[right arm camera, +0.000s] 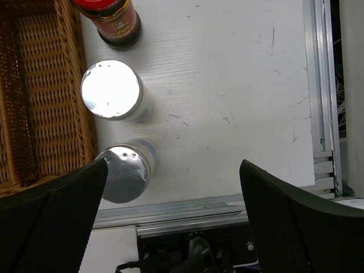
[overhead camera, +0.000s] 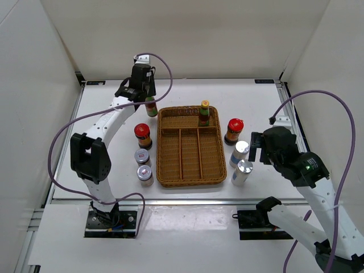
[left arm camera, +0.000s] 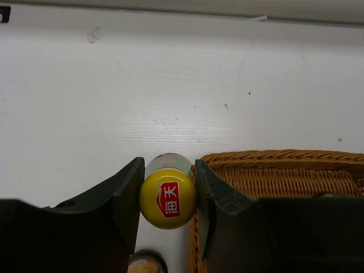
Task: Organize the condiment bottles
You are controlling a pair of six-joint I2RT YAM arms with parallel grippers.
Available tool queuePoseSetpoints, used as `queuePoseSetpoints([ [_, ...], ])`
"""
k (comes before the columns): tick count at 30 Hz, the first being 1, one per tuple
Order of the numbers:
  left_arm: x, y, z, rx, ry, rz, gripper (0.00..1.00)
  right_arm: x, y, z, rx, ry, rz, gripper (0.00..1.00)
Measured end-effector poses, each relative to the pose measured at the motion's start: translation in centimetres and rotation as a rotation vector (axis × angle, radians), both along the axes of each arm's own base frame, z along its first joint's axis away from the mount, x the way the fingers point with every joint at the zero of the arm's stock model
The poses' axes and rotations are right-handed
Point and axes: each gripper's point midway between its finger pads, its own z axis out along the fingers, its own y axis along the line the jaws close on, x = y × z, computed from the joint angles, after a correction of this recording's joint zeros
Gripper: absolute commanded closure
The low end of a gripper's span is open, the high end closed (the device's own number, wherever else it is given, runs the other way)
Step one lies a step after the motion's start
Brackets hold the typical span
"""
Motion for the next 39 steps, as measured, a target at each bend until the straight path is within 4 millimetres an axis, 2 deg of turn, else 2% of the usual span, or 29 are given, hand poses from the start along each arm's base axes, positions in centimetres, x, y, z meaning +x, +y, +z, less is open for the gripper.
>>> queuePoseSetpoints([
  [3, -0.2, -1.2, 1.9, 0.007, -0.040, -0.011, 0.89, 0.1, 0.0, -0.1, -0.007, 0.006, 0.004, 0.00],
  [6, -0.5, -3.6, 3.4, -0.018, -0.077, -0.051, 0.89, 0.1, 0.1, -0.2, -0.013, 0.013, 0.007, 0.00],
  [11, -1.8, -8.6, 3.8, -0.051, -0.088, -0.141, 0.89, 0.2, 0.1, -0.4, -0.019, 0.022, 0.008, 0.00],
  [14, -2.0, -11.2, 2.9, -0.066, -0.071, -0.183, 0.89, 0.3, 0.1, -0.4, -0.019, 0.022, 0.008, 0.00],
  [17, -1.7, -12.7, 0.9, -0.059, -0.043, -0.201, 0.89, 0.3, 0.1, -0.4, -0.019, 0.022, 0.008, 0.00],
  [22, -1.1, -13.4, -3.3, -0.027, 0.025, -0.202, 0.87, 0.2, 0.1, -0.5, -0.021, 0.025, 0.008, 0.00],
  [26, -0.5, -13.5, -3.2, -0.029, 0.010, -0.189, 0.81, 0.2, 0.1, -0.7, -0.023, 0.029, 0.008, 0.00],
  [30, -0.6, -13.4, -3.4, -0.025, 0.014, -0.184, 0.64, 0.2, 0.1, -0.8, -0.022, 0.030, 0.010, 0.00],
  [31, -0.6, -13.4, -3.4, -0.025, 0.013, -0.184, 0.53, 0.2, 0.2, -0.7, -0.021, 0.028, 0.010, 0.00],
  [34, -0.6, -13.4, -3.3, -0.023, 0.011, -0.185, 0.30, 0.2, 0.2, -0.7, -0.019, 0.027, 0.011, 0.00],
  [36, -0.4, -13.6, -3.0, -0.027, -0.002, -0.185, 0.20, 0.2, 0.2, -0.7, -0.019, 0.027, 0.011, 0.00],
  [37, -0.3, -13.7, -2.9, -0.029, -0.009, -0.187, 0.08, 0.2, 0.2, -0.7, -0.019, 0.027, 0.011, 0.00],
  [38, -0.3, -13.8, -2.8, -0.025, -0.012, -0.190, 0.01, 0.2, 0.2, -0.7, -0.019, 0.027, 0.011, 0.00],
  [39, -0.4, -13.9, -2.8, -0.028, -0.014, -0.189, 0.01, 0.2, 0.2, -0.7, -0.019, 0.027, 0.011, 0.00],
])
